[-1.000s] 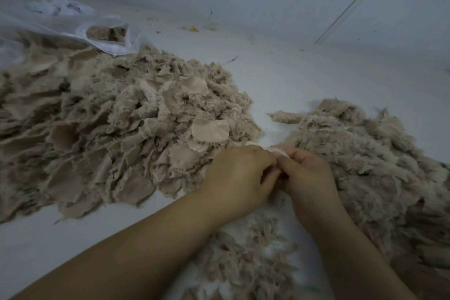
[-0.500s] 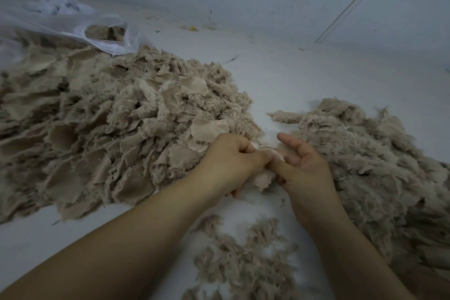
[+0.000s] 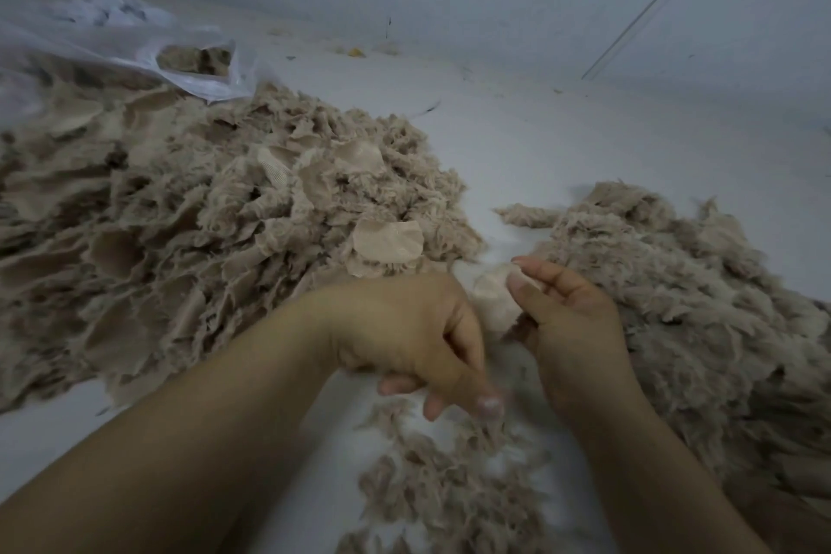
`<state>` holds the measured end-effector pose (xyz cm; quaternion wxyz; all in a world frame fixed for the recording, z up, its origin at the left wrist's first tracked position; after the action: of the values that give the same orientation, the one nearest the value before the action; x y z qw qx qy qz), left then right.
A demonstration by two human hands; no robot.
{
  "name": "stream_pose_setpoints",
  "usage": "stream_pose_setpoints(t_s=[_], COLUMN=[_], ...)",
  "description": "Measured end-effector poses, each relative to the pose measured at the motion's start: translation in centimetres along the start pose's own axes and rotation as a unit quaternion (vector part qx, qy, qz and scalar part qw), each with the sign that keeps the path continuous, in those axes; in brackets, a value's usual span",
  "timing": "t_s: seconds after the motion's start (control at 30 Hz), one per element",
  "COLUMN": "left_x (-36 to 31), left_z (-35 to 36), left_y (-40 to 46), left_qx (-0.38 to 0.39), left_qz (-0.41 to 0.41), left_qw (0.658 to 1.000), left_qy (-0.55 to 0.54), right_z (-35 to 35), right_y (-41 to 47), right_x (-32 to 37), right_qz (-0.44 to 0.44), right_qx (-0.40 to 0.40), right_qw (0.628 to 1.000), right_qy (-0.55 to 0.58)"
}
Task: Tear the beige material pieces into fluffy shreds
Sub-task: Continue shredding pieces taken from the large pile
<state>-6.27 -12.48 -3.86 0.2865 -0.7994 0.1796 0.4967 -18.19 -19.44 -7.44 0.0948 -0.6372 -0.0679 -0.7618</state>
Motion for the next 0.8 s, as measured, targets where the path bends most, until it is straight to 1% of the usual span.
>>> stream_pose_setpoints(t_s=[0.03,0.07,0.1,0.13,0.17,0.2,0.27,0.33,0.37,0.47,0.53,0.6,0.63,0.67,0.7,0.73,0.77,0.8], left_x=[0.1,0.6,1.0,1.2,1.2,1.6,2.1,2.3,2.4,2.5,2.3,2.2,2.2,2.1,2.0,1.9,1.7,1.5], left_z=[-0.1,-1.5,-3.3,-4.6,-5.1,-4.9,-3.7,-3.1,-3.1,-4.2,-4.2,-3.9,-3.8,-3.5,-2.8,-1.6,-0.3,0.3], left_y=[0.2,0.3,0.0,-0.5,-0.8,-0.5,0.4,0.7,0.6,0.2,0.1,0.3,0.2,0.0,-0.2,-0.4,-0.7,-0.8], left_qx=[-0.013,-0.095,-0.213,-0.311,-0.363,-0.361,-0.292,-0.256,-0.255,-0.291,-0.283,-0.254,-0.232,-0.194,-0.133,-0.053,0.016,0.037], left_qz=[-0.008,-0.027,-0.039,-0.034,-0.022,-0.014,0.004,0.021,0.018,0.006,0.001,-0.003,-0.012,-0.024,-0.040,-0.055,-0.066,-0.070], left_qw=[1.000,0.995,0.976,0.949,0.932,0.931,0.945,0.946,0.944,0.937,0.939,0.949,0.956,0.968,0.981,0.992,0.995,0.995], left_qy=[0.016,0.023,0.026,0.022,-0.003,-0.046,-0.145,-0.198,-0.209,-0.196,-0.194,-0.187,-0.177,-0.160,-0.135,-0.104,-0.075,-0.052], right_z=[0.1,0.2,0.3,0.5,0.8,0.9,1.2,1.0,0.8,0.4,0.4,0.3,0.2,0.0,-0.2,-0.3,-0.3,-0.2], right_y=[0.0,0.0,-0.1,-0.1,-0.2,-0.2,-0.4,-0.5,-0.5,-0.4,-0.6,-0.6,-0.5,-0.5,-0.4,-0.3,-0.3,-0.3], right_x=[0.1,0.1,0.0,0.0,0.0,0.1,0.2,0.3,0.3,0.2,0.2,0.2,0.2,0.2,0.3,0.3,0.2,0.3], right_qz=[-0.002,-0.001,0.003,0.007,0.010,0.012,0.008,0.002,0.000,-0.003,-0.006,-0.005,-0.006,-0.006,-0.006,-0.006,-0.005,-0.004], right_qx=[0.002,0.006,0.014,0.023,0.034,0.043,0.053,0.040,0.029,0.007,0.001,-0.005,-0.011,-0.019,-0.026,-0.030,-0.028,-0.022], right_qw=[1.000,1.000,1.000,0.999,0.999,0.999,0.998,0.999,0.999,1.000,1.000,1.000,1.000,1.000,1.000,0.999,0.999,1.000], right_qy=[-0.001,0.005,0.014,0.021,0.024,0.023,0.022,0.031,0.033,0.025,0.018,0.013,0.008,0.006,0.008,0.014,0.017,0.017])
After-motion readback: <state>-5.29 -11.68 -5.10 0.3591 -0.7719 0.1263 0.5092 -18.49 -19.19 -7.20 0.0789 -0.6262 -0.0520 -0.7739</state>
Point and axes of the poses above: each hand's wrist, its own y-axis towards the middle knuckle, its own z-axis out of the palm, x = y × z, the point moved 9 cm from there along y, towards the middle knuckle, and after that the axes turned 6 degrees about x, right-handed, at the moved point
